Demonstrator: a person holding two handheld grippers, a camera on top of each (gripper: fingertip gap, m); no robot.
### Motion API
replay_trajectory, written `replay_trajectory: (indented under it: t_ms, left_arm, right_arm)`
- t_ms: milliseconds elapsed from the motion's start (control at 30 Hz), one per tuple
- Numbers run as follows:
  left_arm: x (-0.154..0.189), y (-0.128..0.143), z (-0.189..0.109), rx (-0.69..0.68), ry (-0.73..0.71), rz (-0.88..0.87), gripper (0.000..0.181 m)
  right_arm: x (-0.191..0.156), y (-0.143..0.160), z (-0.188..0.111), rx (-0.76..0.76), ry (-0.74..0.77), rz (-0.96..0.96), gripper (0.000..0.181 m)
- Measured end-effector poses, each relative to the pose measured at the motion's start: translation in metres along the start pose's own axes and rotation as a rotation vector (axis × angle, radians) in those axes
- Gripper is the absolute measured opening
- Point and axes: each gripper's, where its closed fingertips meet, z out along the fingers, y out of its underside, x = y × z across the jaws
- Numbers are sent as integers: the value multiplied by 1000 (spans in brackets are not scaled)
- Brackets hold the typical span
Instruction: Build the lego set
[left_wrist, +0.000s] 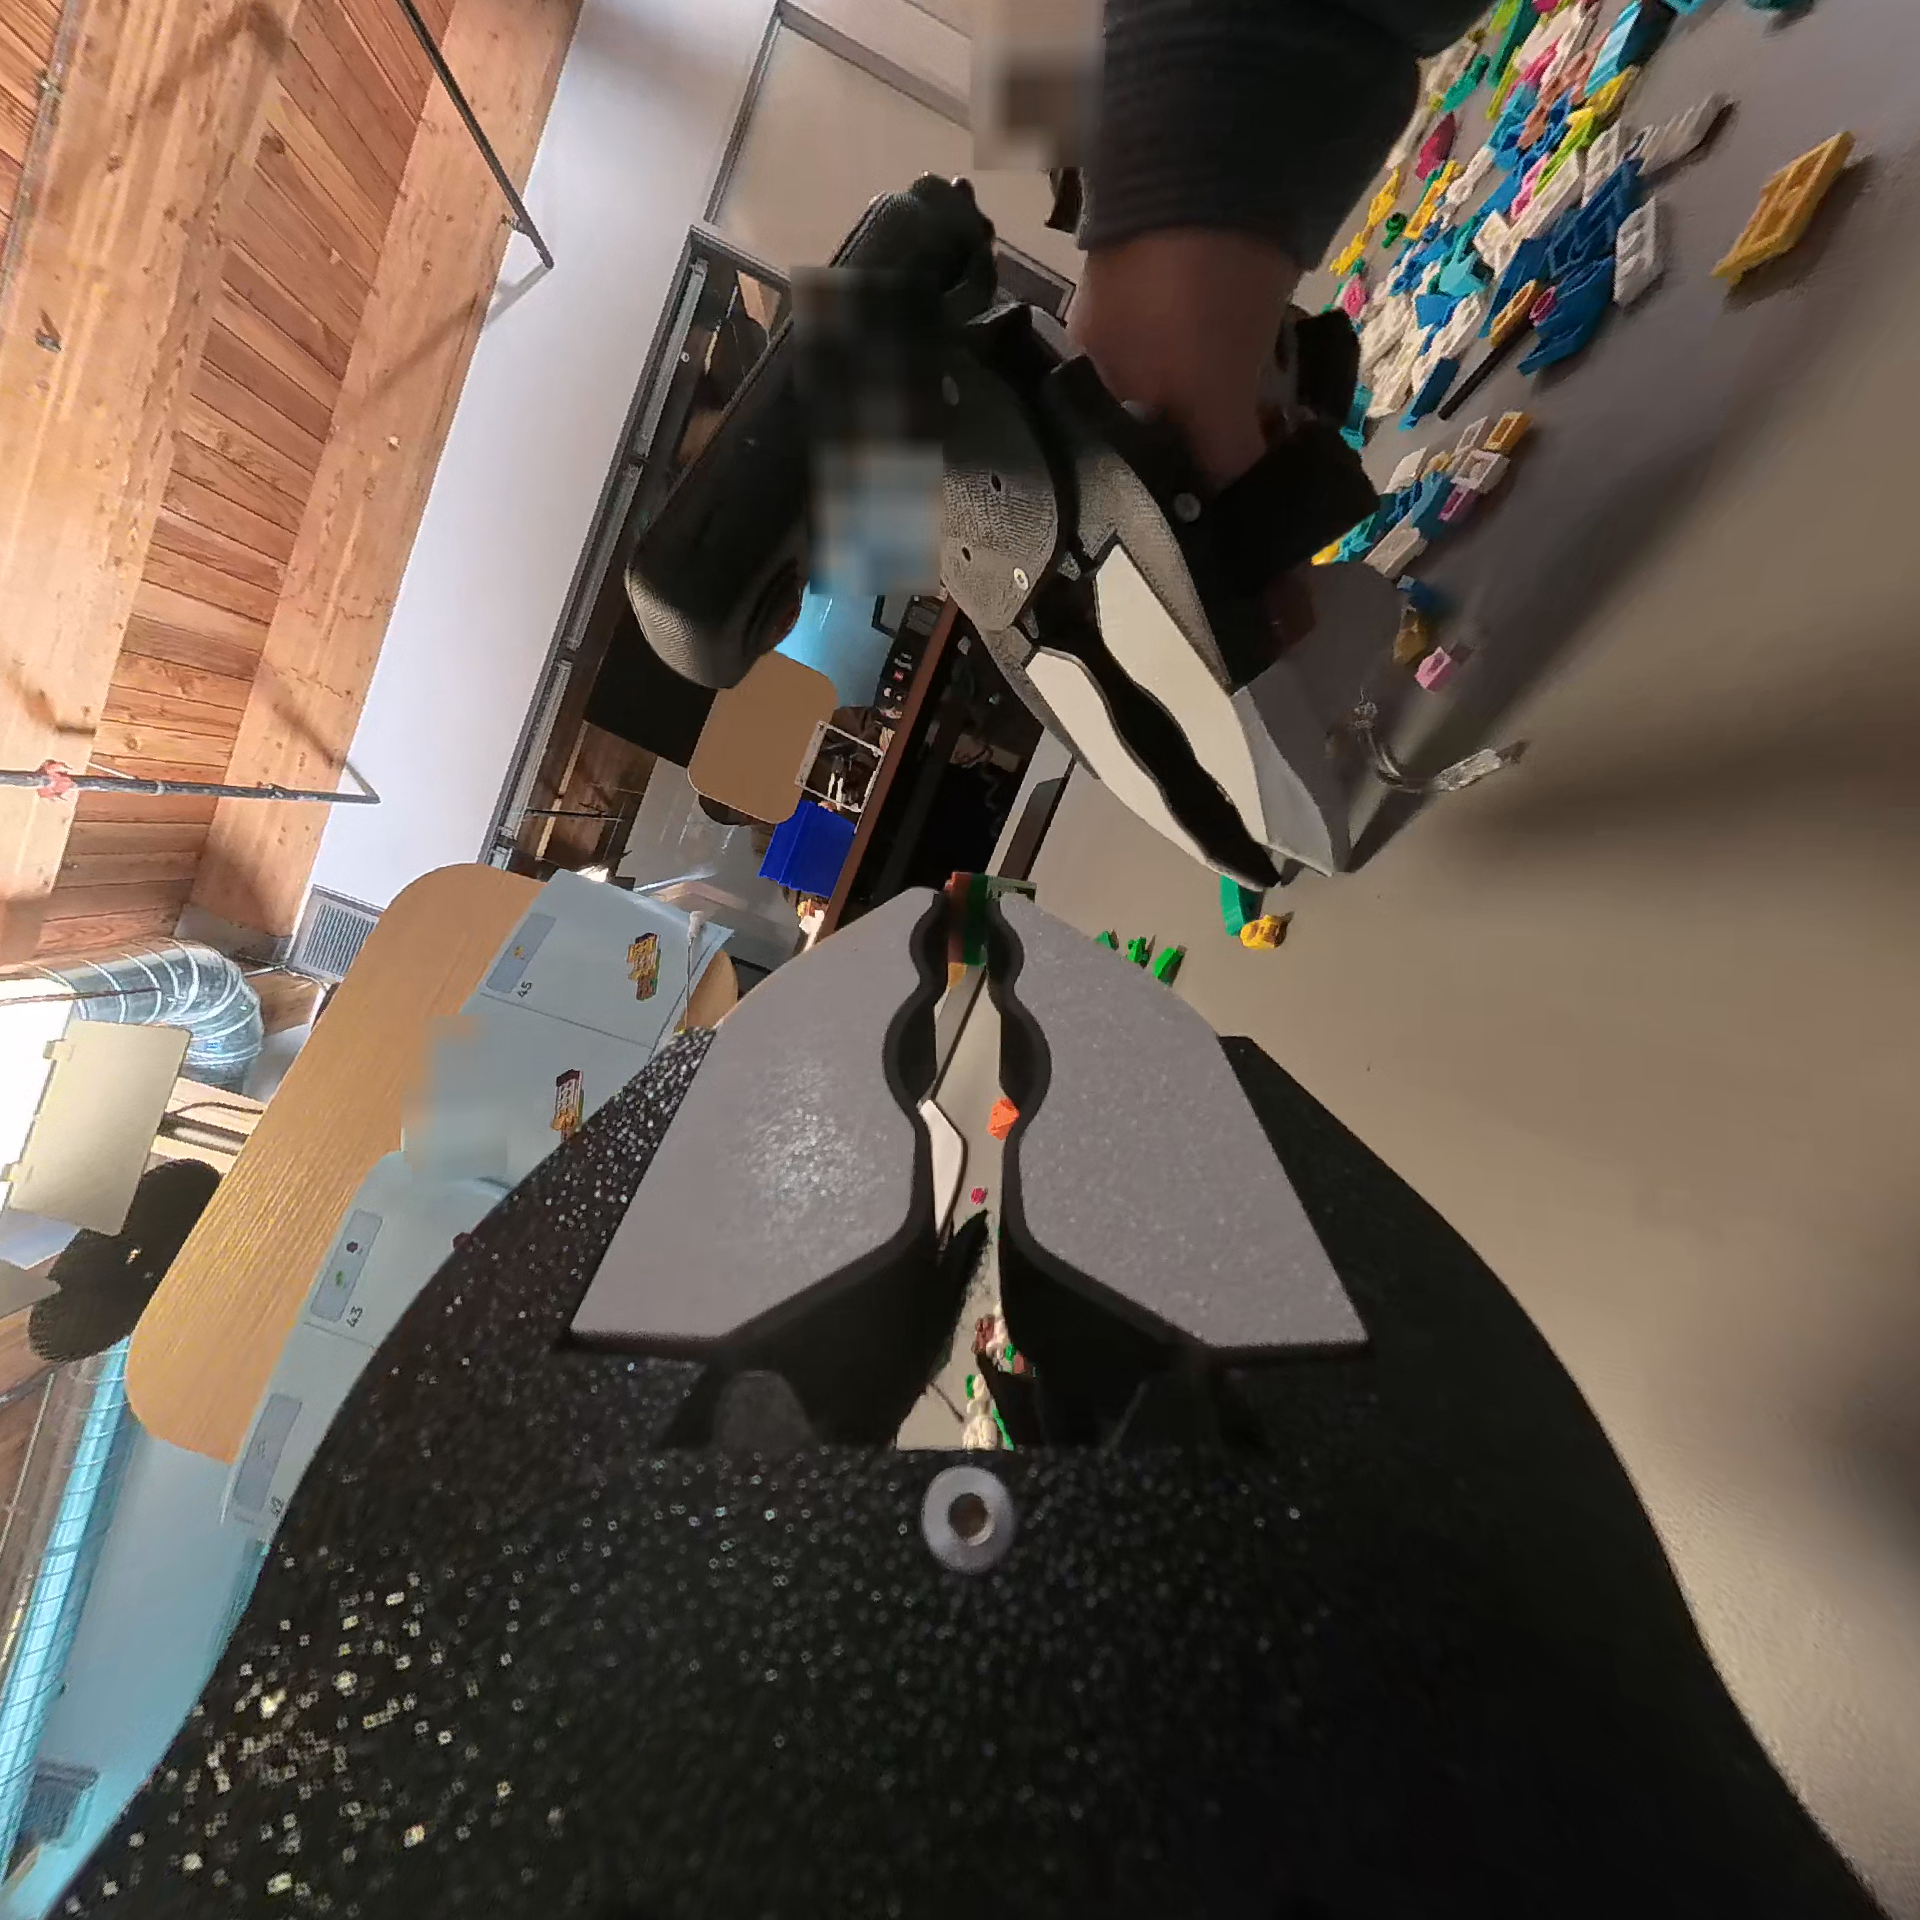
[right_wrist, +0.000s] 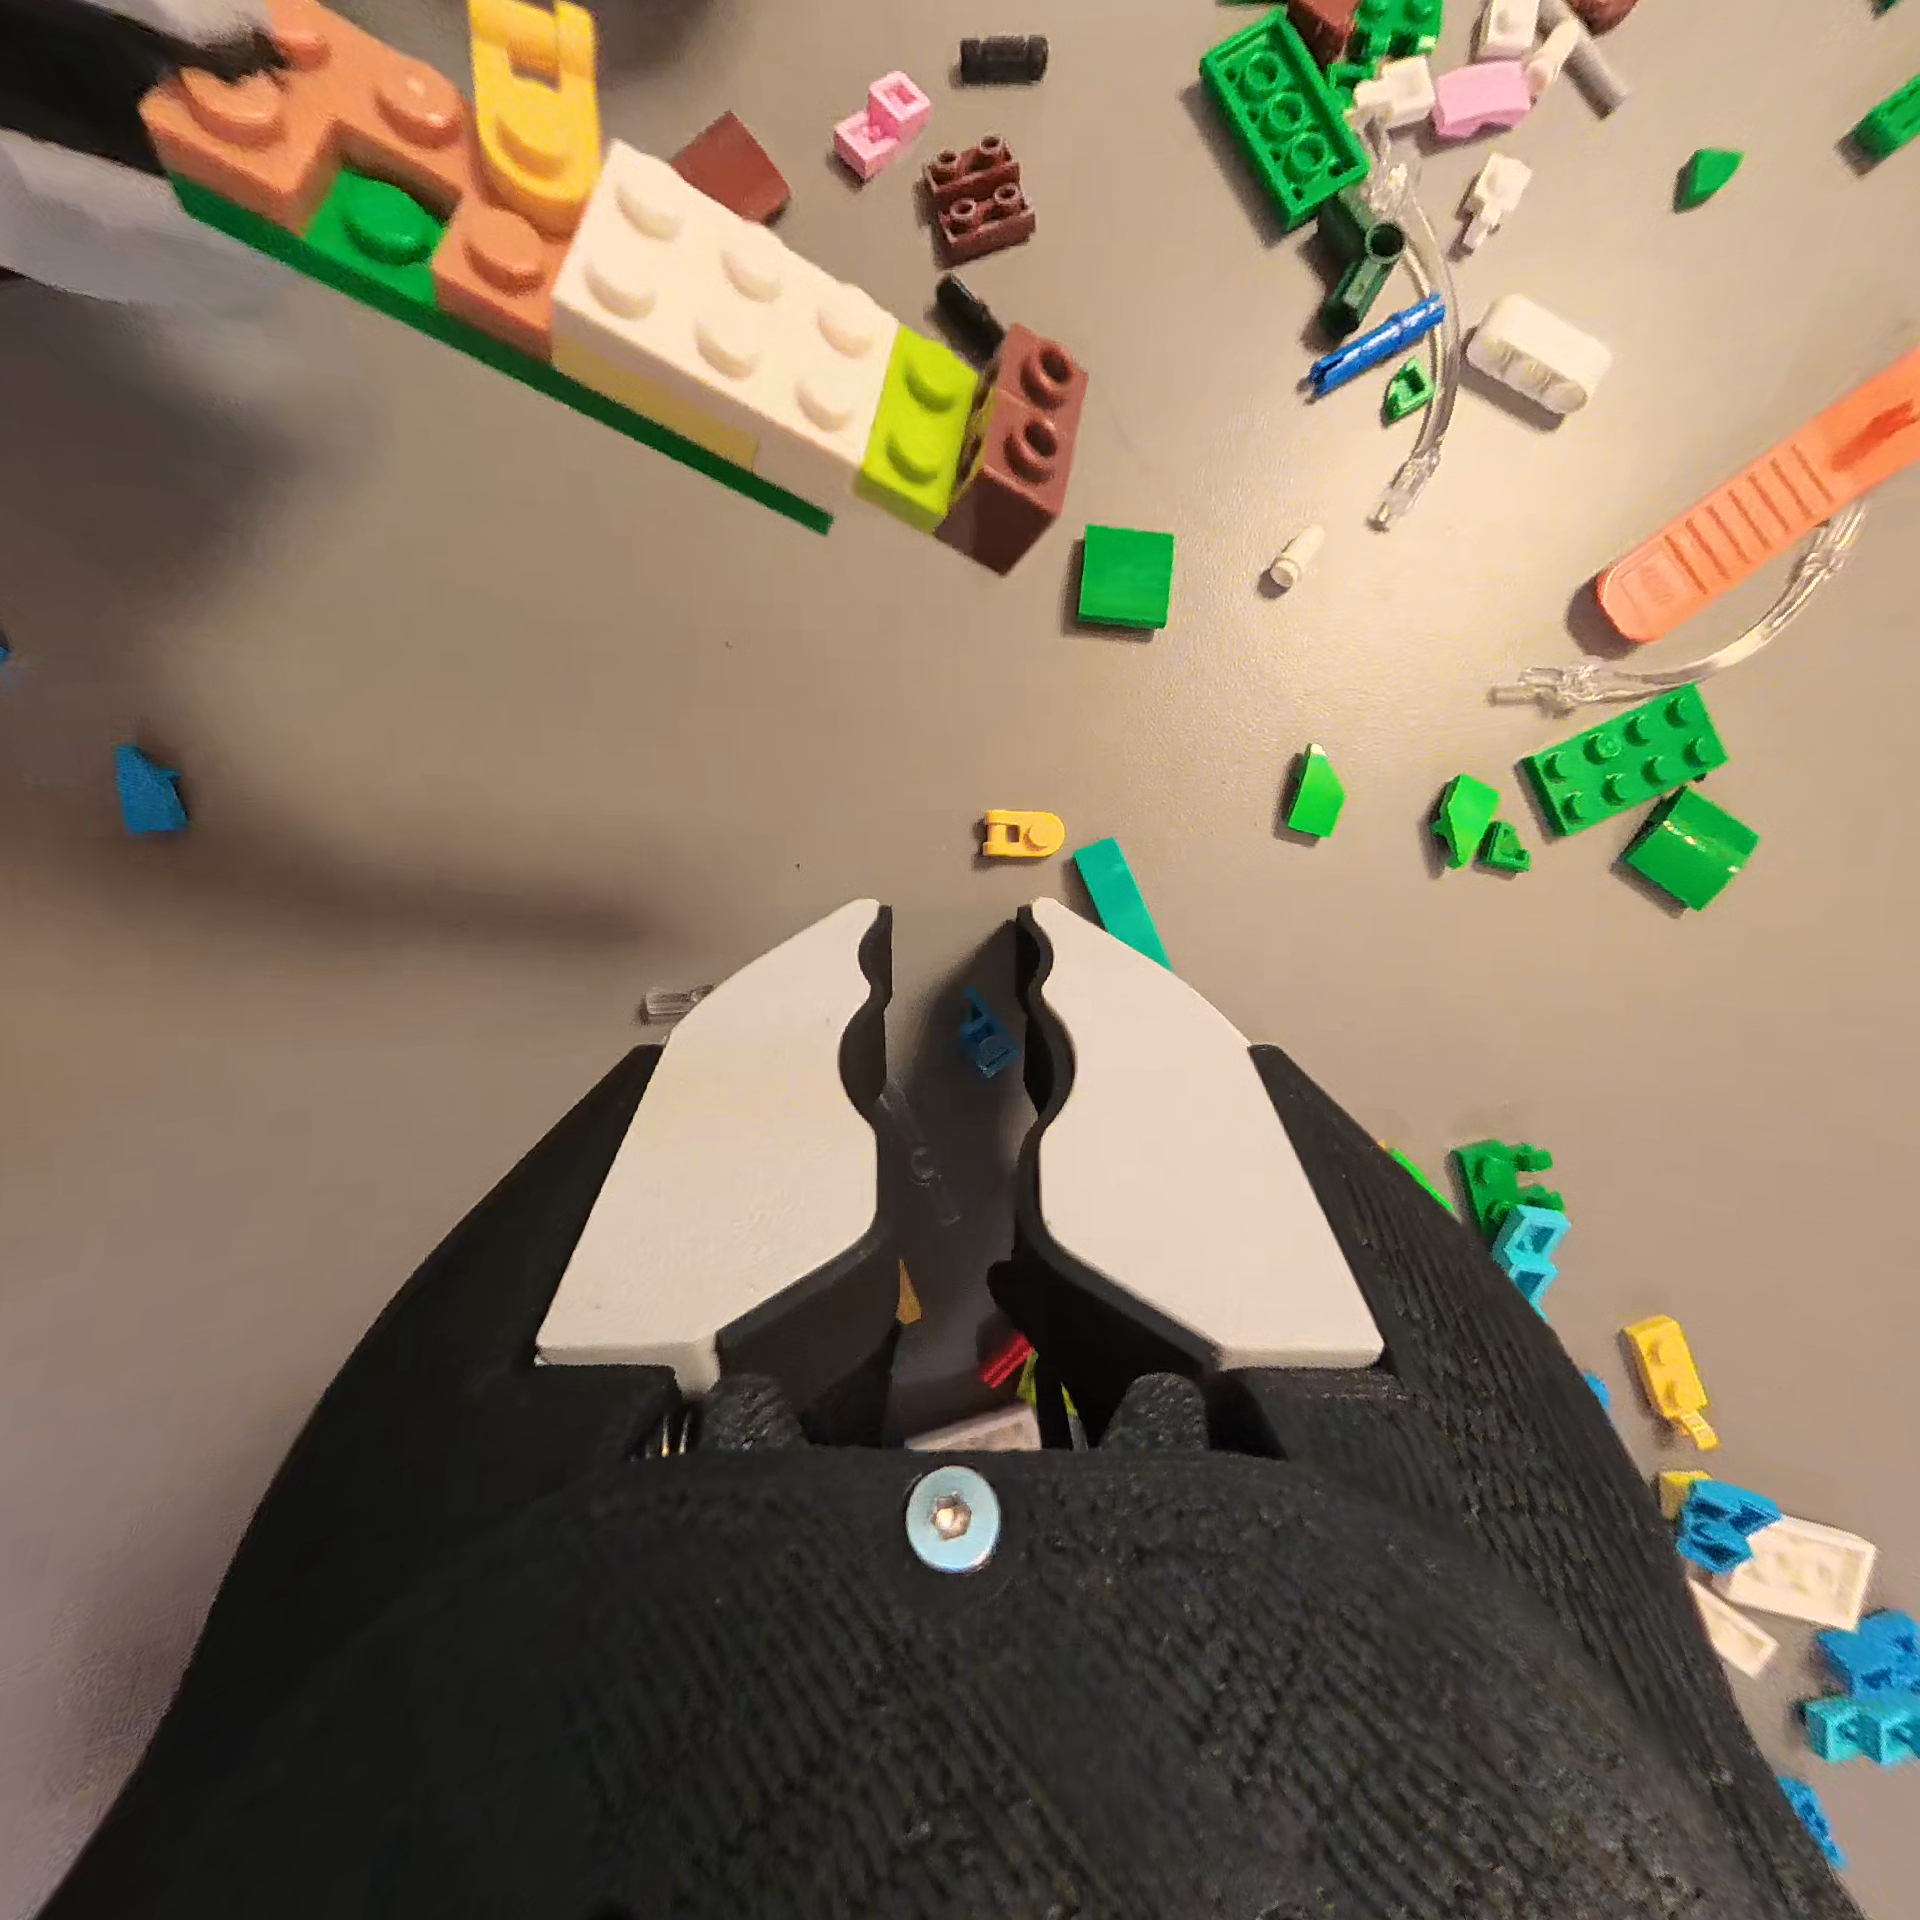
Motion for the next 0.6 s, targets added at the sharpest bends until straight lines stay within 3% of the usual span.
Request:
replay_trajectory:
  t_ms: [233,400,600]
  left_arm:
    - [-2,1,1,-2,-3,-20,6]
    - [-4,5,1,-13,-7,-42,6]
    - [-5,6,1,-18,-9,-53,6]
  right_arm:
    - [2,-8,5,9,-20,-12,22]
    - [-20,-13,7,5,-181,-8,22]
    - [-3,-17,5,16,-114,-111,19]
